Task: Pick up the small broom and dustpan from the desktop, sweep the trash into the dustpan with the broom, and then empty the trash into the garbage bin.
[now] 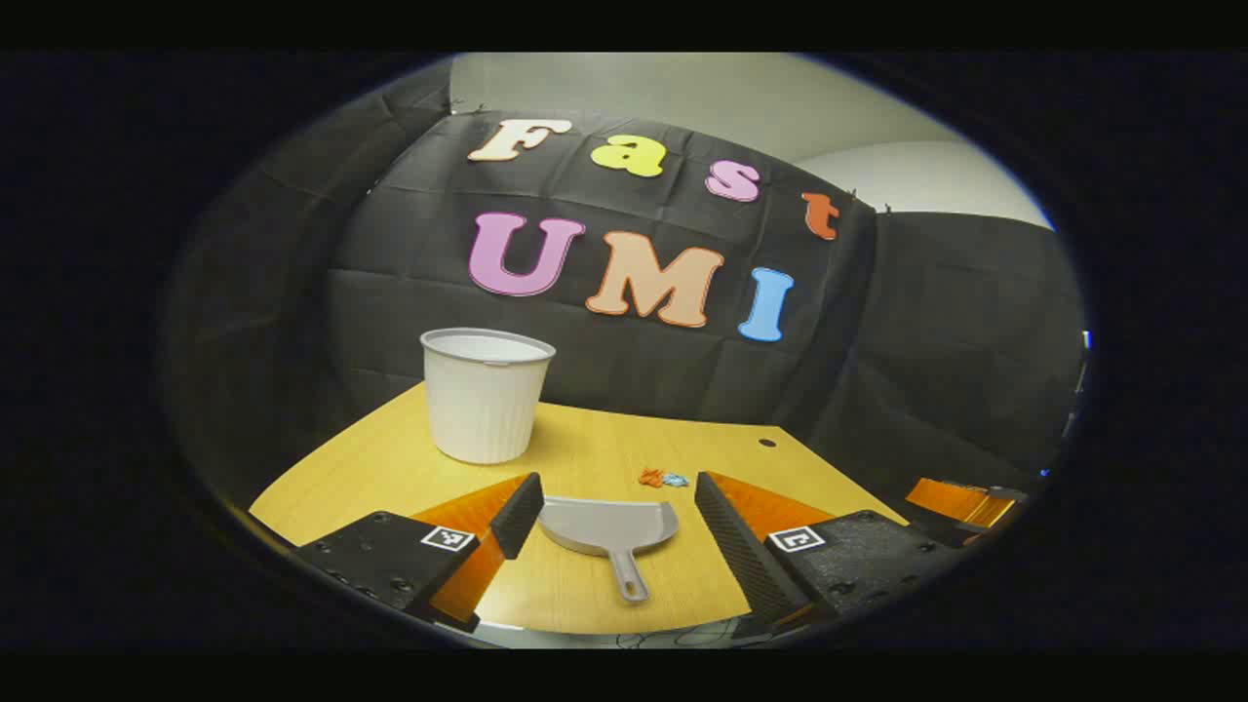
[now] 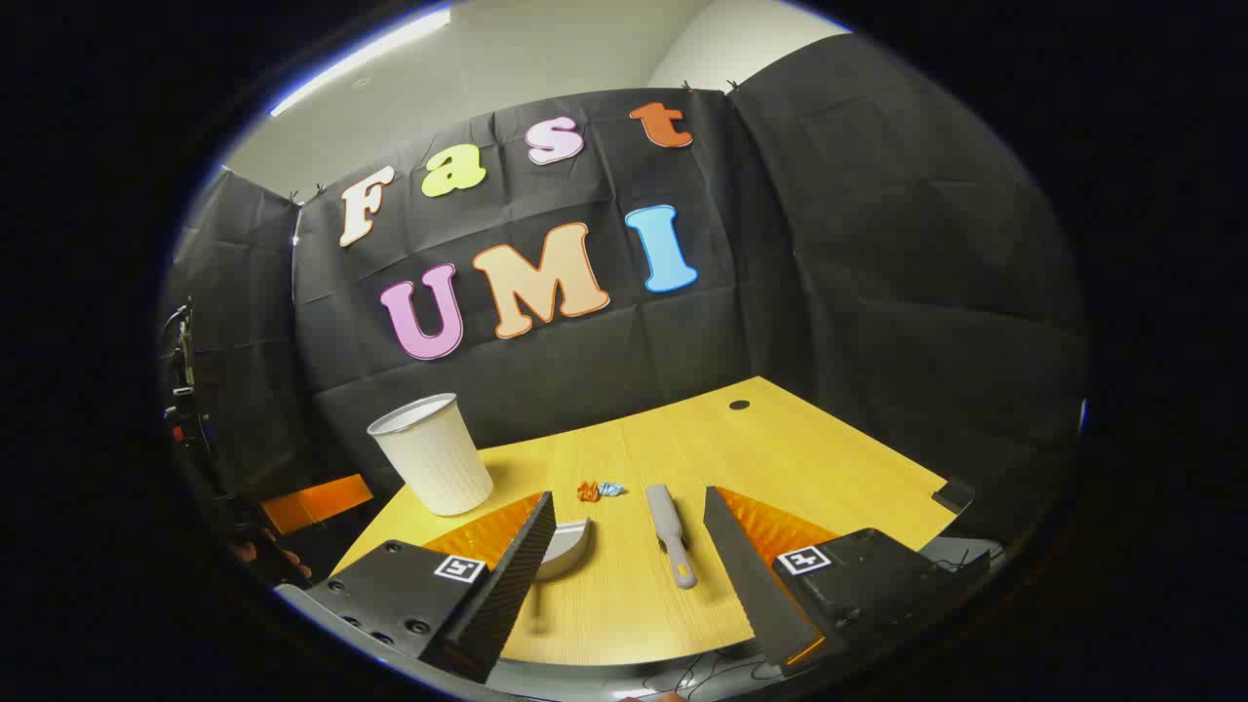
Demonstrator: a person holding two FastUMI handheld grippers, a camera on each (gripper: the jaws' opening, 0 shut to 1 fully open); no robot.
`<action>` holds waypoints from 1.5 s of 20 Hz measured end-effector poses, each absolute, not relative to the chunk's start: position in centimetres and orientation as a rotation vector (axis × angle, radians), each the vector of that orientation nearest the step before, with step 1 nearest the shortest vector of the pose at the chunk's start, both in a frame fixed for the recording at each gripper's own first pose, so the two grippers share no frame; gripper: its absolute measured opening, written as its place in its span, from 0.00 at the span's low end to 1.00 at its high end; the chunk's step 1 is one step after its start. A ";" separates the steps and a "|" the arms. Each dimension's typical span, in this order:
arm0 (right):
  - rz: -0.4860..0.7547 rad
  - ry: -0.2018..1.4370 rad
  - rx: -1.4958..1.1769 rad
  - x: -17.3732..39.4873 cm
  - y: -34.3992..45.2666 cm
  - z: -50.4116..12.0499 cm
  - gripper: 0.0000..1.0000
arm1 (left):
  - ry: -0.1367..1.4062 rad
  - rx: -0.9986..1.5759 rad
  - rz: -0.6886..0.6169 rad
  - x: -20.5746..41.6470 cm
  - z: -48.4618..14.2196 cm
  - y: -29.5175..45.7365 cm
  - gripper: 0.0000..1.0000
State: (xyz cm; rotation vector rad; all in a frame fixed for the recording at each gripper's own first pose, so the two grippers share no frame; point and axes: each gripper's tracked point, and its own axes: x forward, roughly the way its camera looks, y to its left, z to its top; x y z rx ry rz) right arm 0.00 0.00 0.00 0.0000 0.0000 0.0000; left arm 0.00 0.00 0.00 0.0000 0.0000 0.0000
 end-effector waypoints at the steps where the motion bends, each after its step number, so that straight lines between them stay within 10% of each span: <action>1: 0.000 0.003 0.002 0.3 -0.1 0.0 0.92 | 0.002 -0.005 -0.003 0.1 0.0 -0.1 0.93; 30: -0.052 0.071 0.049 -0.2 1.5 -2.5 0.92 | 0.124 0.087 -0.088 0.1 -3.6 0.5 0.94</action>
